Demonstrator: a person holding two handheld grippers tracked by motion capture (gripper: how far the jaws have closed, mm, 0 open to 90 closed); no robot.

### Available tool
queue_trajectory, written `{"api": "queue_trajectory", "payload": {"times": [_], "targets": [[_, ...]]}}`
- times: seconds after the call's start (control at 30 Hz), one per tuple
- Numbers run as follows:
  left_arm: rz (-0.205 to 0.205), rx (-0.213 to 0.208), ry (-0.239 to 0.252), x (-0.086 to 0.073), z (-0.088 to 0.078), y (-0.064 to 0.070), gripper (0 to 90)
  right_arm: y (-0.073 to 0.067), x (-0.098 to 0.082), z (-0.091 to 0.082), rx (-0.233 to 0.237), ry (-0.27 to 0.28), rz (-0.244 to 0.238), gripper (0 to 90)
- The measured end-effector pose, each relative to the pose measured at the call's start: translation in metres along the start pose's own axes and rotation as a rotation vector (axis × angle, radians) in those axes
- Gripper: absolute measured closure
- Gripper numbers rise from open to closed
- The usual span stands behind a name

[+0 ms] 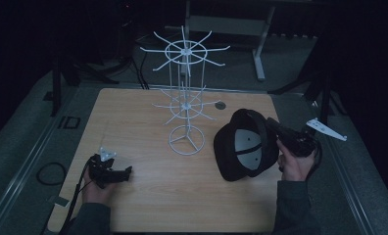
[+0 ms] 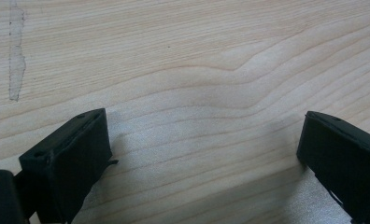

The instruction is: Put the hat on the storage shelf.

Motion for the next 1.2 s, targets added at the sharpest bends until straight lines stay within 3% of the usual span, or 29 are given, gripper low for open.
{"api": "queue_trajectory", "payload": {"times": [1.2], "targets": [[0.001, 0.0, -0.001, 0.0, 0.0, 0.0, 2.9, -0.016, 0.053, 0.018, -0.04, 0.035, -0.037, 90.0]]}}
Point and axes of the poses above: each handheld gripper's, and its own axes: z roughly forward along the jaws, x roughly out of its top, y roughly to its right, the point moved 3 cm from there along z, roughly forward along the jaws, and after that the axes turned 10 degrees about -x, right-handed, at the moved point
